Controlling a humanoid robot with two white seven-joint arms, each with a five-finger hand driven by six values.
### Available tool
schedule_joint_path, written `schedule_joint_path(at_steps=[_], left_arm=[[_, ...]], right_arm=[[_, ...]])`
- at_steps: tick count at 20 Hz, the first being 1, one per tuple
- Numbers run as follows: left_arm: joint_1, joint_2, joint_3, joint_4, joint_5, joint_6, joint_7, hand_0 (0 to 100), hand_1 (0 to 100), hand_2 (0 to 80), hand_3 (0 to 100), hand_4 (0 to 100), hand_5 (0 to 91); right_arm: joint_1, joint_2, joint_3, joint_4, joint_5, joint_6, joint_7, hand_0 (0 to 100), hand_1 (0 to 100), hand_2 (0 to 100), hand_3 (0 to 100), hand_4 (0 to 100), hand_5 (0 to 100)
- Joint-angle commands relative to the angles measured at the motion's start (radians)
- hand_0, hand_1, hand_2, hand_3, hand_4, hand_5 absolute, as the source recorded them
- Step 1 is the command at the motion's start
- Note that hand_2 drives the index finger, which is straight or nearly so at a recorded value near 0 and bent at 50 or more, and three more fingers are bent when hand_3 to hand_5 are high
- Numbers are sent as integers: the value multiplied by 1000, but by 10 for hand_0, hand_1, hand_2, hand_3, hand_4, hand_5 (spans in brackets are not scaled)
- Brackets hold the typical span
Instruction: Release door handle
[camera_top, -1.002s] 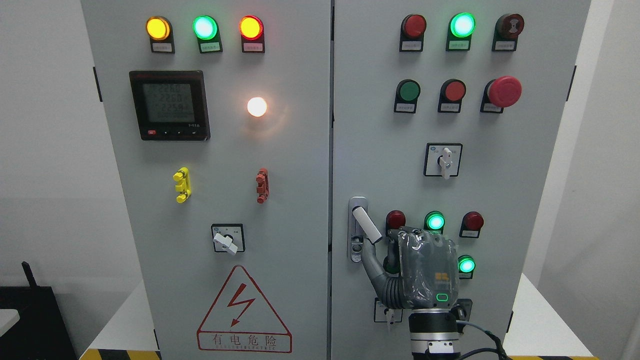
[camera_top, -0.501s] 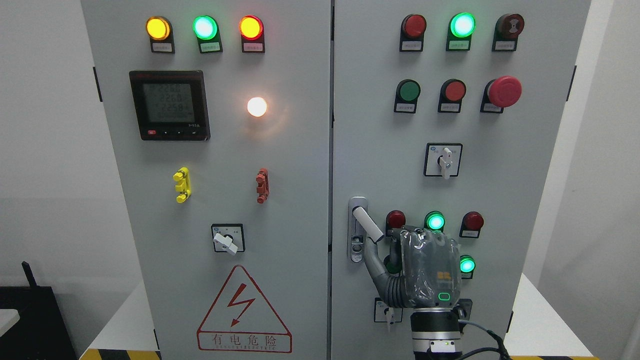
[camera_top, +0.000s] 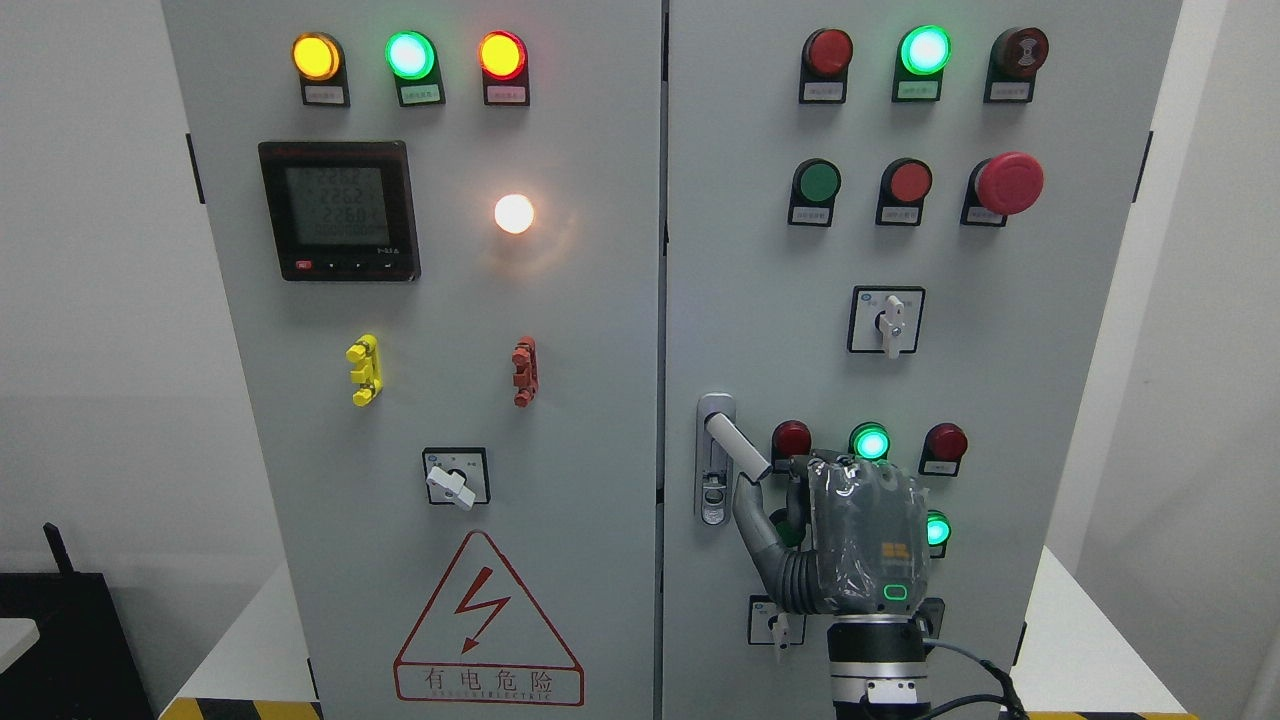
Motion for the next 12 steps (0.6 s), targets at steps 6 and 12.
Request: schedule_joint_path(at_steps=[6,12], left_arm=[[0,0,-12,-15,0,0,-1,120,389,0,0,0,0],[0,0,-12,-15,-1,0,1,120,389,0,0,0,0]], right_arm=[[-1,-1,-11,-2,0,-1,-5,559,437,1000,1000,1000,982],[-5,-1,-12,-2,0,-1,-5,563,433,1000,1000,1000,981]])
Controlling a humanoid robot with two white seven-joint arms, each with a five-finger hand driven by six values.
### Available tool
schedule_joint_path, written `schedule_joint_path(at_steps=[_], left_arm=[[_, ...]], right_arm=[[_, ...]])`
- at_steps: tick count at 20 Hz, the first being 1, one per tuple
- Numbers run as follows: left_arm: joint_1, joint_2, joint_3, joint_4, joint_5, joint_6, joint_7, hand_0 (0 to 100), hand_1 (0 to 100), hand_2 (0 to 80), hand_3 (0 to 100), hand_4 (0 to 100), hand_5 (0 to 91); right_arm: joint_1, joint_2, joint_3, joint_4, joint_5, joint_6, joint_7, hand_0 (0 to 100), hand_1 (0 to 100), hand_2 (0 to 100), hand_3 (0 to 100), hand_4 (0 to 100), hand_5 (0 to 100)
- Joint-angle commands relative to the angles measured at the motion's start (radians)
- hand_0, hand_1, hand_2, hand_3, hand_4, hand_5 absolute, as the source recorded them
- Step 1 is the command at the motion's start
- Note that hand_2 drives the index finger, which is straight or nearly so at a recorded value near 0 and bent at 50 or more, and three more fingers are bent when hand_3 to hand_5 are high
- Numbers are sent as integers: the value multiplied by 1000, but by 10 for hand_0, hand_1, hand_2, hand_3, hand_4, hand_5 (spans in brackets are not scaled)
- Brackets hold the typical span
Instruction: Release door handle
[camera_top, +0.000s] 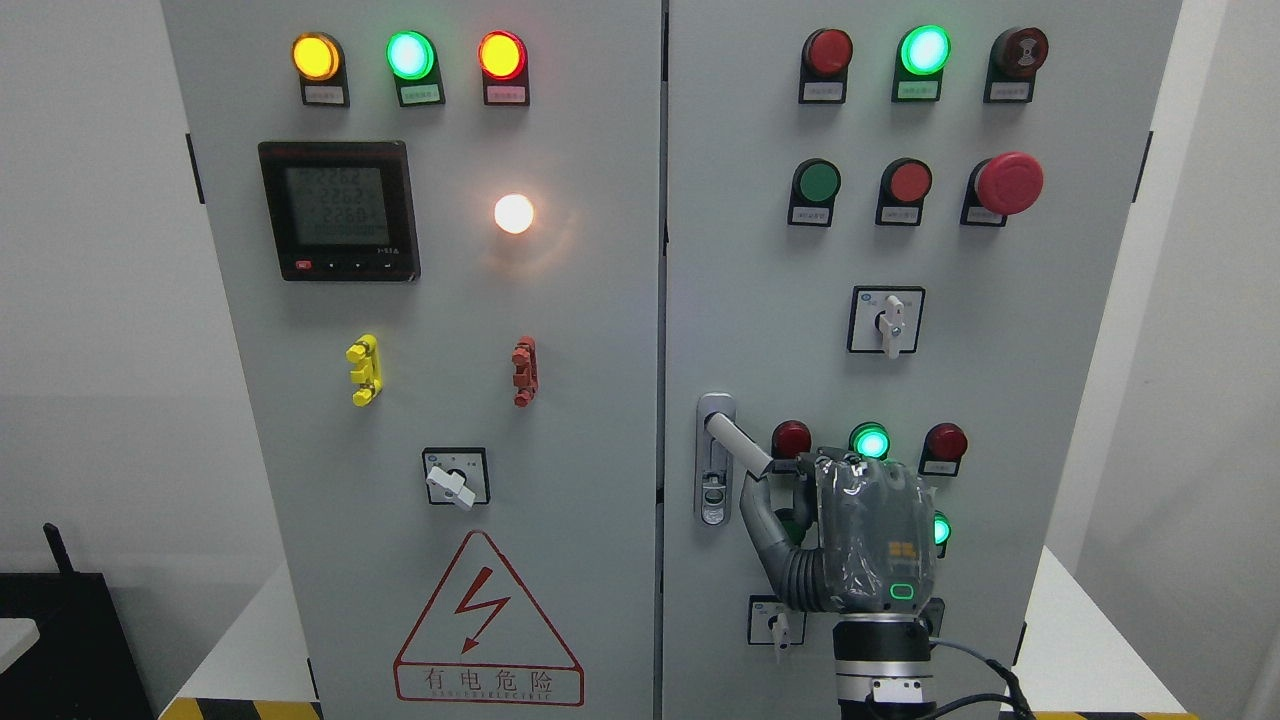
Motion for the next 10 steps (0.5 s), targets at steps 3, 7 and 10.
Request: schedule_joint_path(at_steps=[3,7,10], left_arm=[[0,0,-12,-15,1,0,-1,120,389,0,0,0,0],[0,0,-12,-15,1,0,-1,120,389,0,0,0,0],[0,0,-12,-15,-1,0,-1,120,389,0,0,0,0]], right_arm=[[-8,0,-6,-1,0,0,0,566,428,1000,1000,1000,982],[-10,0,-12,-1,-2,0,0,566,425,1000,1000,1000,982],[-14,0,-12,-1,-2,0,1,570,421,1000,1000,1000,982]])
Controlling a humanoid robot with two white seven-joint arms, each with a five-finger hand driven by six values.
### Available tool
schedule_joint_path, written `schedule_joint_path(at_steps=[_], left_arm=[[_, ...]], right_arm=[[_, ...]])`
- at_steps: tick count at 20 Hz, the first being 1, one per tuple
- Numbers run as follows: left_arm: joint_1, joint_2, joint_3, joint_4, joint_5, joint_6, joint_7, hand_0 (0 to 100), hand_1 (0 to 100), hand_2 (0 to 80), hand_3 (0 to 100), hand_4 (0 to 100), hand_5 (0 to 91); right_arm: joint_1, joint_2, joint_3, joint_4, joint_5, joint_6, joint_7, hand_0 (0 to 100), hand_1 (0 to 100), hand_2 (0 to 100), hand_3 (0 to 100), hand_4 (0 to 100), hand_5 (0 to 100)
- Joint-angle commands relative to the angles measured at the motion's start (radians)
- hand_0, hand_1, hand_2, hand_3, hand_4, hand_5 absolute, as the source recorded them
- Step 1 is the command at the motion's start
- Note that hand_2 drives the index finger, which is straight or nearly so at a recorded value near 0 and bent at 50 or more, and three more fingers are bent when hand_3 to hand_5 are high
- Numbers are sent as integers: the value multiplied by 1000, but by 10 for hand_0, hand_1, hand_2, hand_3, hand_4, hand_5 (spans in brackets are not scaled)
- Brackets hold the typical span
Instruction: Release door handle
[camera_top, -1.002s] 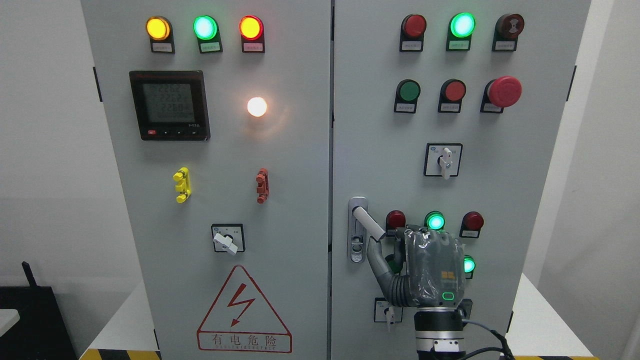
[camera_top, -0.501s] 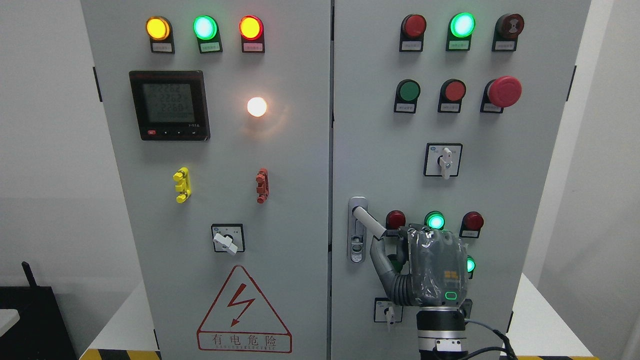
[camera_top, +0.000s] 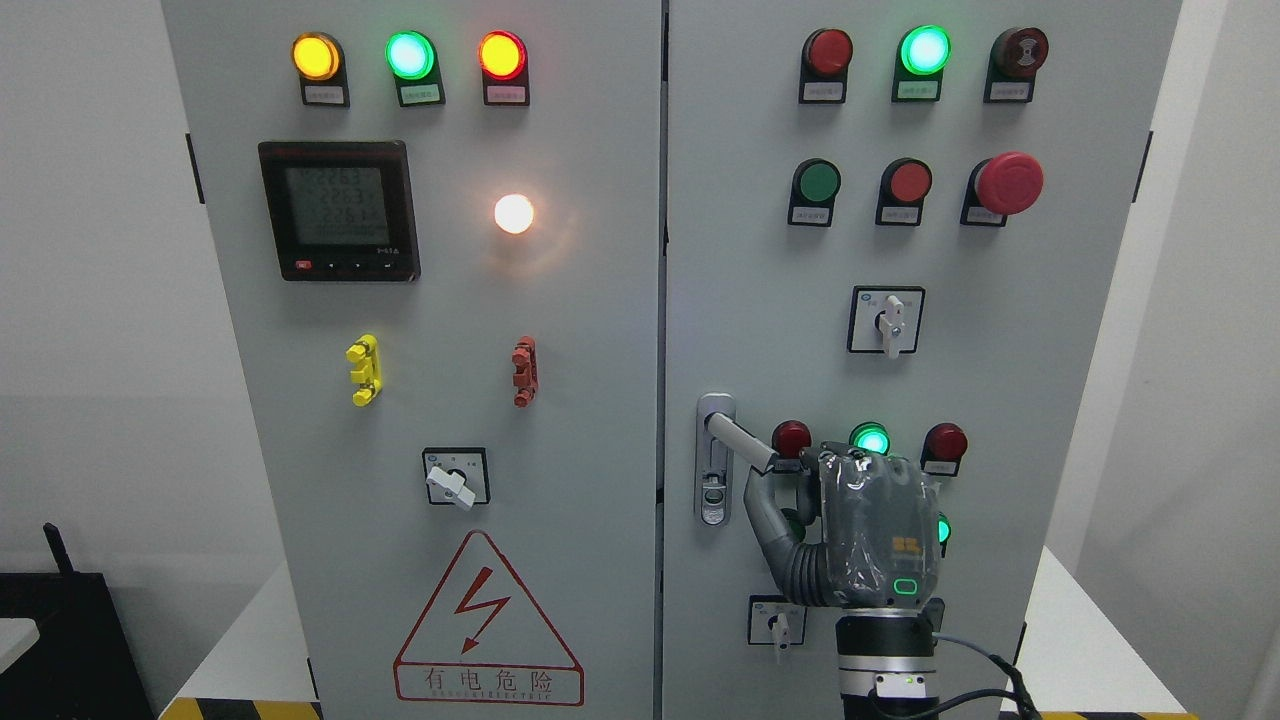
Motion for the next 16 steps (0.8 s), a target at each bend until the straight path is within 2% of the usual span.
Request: schedule_joint_path(at_steps=[1,16], left_arm=[[0,0,-12,-15,-1,0,0,120,389,0,0,0,0],[0,0,-12,-15,0,0,0,120,389,0,0,0,0]], right_arm=[[-8,2,-7,0,-1,0,1,572,419,1000,1000,1000,982],[-19,2,-8,1,-1,0,1,576,411,1000,1000,1000,981]])
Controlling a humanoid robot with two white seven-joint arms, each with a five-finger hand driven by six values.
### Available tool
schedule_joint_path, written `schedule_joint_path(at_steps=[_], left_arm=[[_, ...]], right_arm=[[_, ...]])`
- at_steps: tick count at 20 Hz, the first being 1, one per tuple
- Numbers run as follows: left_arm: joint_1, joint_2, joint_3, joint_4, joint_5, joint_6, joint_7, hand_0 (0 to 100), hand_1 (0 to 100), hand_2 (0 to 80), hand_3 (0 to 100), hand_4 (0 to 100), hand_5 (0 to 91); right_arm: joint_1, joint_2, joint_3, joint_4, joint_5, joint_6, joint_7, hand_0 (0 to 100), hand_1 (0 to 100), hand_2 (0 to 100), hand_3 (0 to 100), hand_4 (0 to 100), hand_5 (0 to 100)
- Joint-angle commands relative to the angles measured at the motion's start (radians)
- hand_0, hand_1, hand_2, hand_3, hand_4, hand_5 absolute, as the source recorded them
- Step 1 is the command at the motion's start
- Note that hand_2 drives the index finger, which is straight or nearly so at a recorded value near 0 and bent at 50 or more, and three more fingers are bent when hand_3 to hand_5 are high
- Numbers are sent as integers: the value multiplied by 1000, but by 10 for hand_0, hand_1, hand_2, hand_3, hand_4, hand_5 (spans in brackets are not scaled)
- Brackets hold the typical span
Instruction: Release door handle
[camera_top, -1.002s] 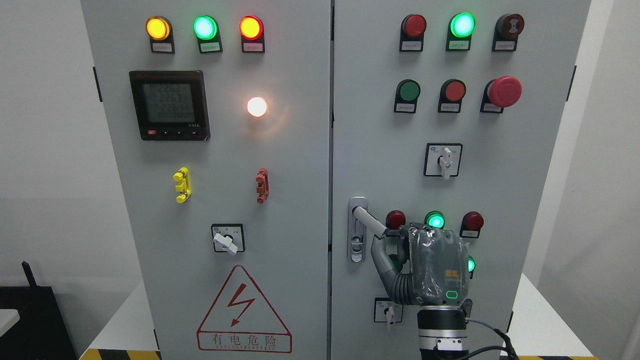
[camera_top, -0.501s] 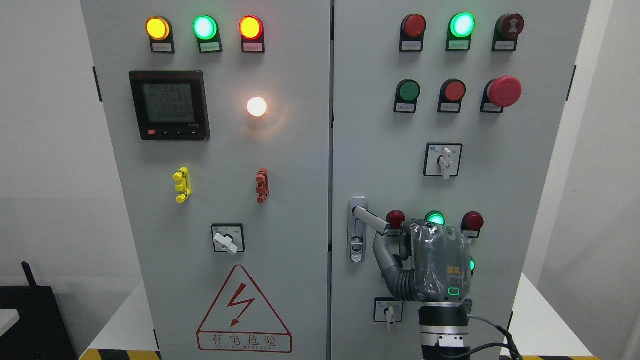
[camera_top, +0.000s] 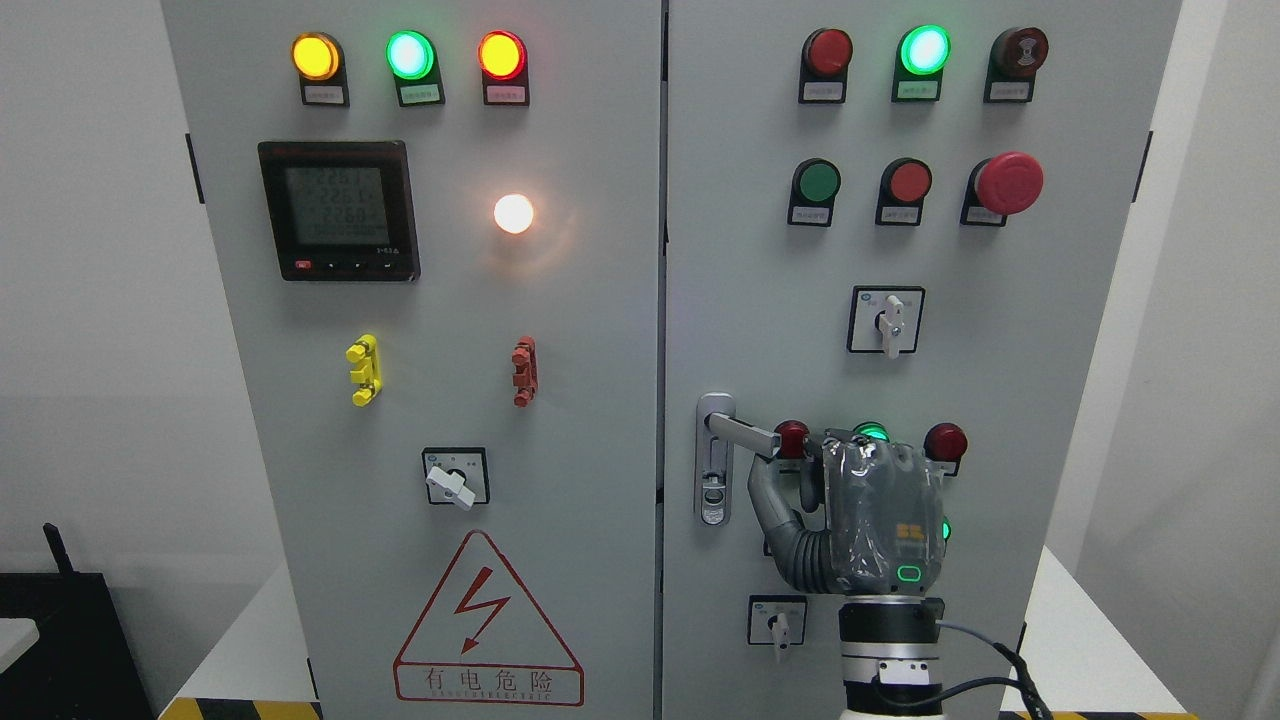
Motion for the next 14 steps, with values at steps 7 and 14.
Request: schedule_joint_path(at_steps=[7,14], left_arm=[[0,0,-12,-15,0,0,0,120,389,0,0,0,0],[0,0,-12,-15,0,0,0,120,389,0,0,0,0]], right_arm=[[49,0,-1,-16,-3,-12,-13,577,410,1000,1000,1000,981],[178,-4,-14,-85,-6,-47,-58,604,405,991,1000,1000,974]])
